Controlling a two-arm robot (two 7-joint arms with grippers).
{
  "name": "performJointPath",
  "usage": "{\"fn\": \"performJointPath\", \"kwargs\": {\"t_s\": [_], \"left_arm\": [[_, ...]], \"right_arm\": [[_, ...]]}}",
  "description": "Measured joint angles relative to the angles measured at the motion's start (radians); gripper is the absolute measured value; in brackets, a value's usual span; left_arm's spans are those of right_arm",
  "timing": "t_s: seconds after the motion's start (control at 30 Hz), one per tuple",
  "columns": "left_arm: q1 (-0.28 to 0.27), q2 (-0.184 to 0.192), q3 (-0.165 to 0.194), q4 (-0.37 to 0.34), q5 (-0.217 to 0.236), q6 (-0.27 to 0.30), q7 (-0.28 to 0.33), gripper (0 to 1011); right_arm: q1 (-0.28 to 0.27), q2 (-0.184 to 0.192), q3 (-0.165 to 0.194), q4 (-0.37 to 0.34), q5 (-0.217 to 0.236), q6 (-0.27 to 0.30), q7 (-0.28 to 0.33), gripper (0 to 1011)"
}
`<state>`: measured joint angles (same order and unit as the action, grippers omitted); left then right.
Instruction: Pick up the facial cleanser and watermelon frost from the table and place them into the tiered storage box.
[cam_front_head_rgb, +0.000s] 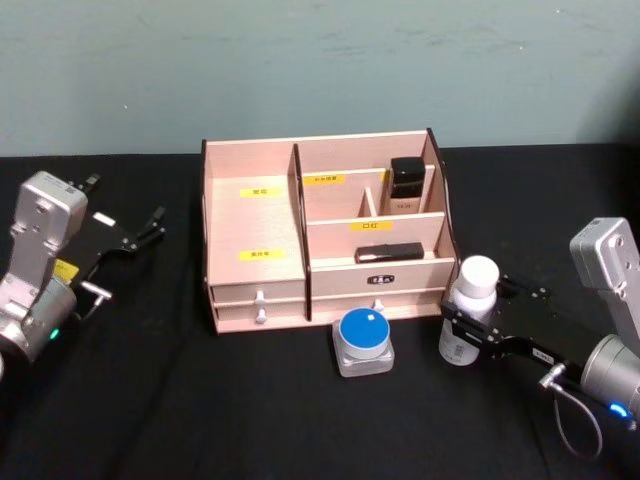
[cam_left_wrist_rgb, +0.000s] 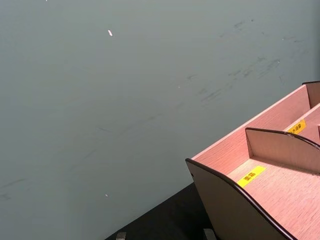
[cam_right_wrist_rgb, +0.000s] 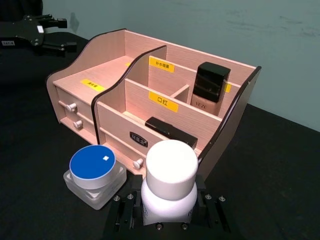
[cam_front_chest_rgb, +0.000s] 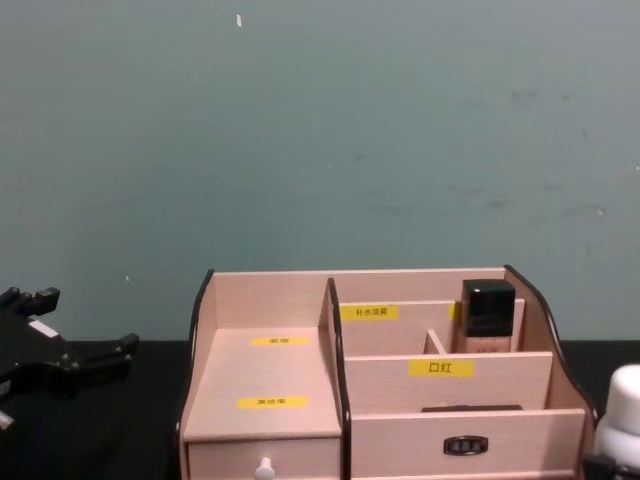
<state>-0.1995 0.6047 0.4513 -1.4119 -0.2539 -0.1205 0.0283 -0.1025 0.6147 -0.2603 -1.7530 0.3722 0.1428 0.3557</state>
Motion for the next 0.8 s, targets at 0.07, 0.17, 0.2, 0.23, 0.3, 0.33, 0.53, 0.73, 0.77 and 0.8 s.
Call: {"fn": "performJointPath", "kwargs": {"t_s": [0.07,0.17,0.2,0.23,0.3,0.33,0.53,0.73,0.77,0.8], "left_arm": [[0.0,0.0,0.0,0.0,0.0,0.0,0.0,1001],[0.0,0.0,0.0,0.0,0.0,0.0,0.0,1001],[0.0,0.0,0.0,0.0,0.0,0.0,0.0,1001],[0.0,0.0,0.0,0.0,0.0,0.0,0.0,1001],[0.0,0.0,0.0,0.0,0.0,0.0,0.0,1001],[0.0,0.0,0.0,0.0,0.0,0.0,0.0,1001],[0.0,0.0,0.0,0.0,0.0,0.0,0.0,1001],[0.0,0.0,0.0,0.0,0.0,0.0,0.0,1001],[0.0,0.0,0.0,0.0,0.0,0.0,0.0,1001],[0.0,0.0,0.0,0.0,0.0,0.0,0.0,1001]], "right_arm": [[0.001,-0.005,0.001,0.003,0.0,0.0,0.001,602],[0.001,-0.015,0.008,0.007,0.0,0.001,0.004,602],[0.002,-0.016,0.01,0.006,0.0,0.002,0.005,602],[0.001,-0.016,0.014,0.0,0.001,0.004,0.008,602],[0.0,-0.016,0.018,-0.009,0.002,0.005,0.011,602],[-0.001,-0.015,0.02,-0.015,0.003,0.006,0.014,602],[-0.009,-0.002,0.033,-0.078,0.017,0.026,0.026,602],[-0.001,0.015,0.035,-0.157,0.032,0.049,0.04,602],[0.003,0.016,0.034,-0.167,0.033,0.051,0.042,602],[0.007,0.017,0.032,-0.175,0.033,0.053,0.043,602]]}}
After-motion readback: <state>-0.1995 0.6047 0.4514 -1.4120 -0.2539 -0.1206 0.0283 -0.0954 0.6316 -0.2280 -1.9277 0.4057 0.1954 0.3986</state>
